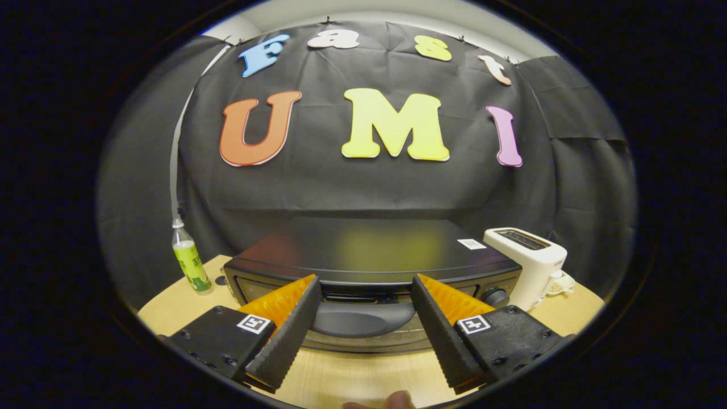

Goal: Open the toaster oven, put the food inside, and close the toaster oven door.

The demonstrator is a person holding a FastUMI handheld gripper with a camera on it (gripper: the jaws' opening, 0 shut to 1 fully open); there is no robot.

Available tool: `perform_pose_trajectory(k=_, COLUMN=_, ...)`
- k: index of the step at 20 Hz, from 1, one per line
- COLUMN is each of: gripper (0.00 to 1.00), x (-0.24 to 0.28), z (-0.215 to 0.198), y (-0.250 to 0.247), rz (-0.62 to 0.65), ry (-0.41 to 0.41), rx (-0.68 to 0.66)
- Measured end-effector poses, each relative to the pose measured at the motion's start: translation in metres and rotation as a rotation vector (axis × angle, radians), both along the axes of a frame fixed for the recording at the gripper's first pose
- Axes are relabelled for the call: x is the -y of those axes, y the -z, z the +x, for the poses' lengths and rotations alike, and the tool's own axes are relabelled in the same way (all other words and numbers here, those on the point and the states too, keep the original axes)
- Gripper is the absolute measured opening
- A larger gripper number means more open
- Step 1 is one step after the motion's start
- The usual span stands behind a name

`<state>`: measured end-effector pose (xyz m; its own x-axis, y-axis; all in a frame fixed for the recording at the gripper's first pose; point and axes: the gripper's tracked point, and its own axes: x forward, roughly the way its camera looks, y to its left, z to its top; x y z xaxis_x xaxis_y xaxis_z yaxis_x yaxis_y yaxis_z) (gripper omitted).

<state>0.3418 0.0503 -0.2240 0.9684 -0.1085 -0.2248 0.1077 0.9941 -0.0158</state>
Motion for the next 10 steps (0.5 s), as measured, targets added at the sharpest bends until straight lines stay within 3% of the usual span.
perform_pose_trajectory(k=10, gripper=1.00, x=-0.005, z=-0.042, y=0.015, rz=0.040, ry=-0.025, rx=-0.065)
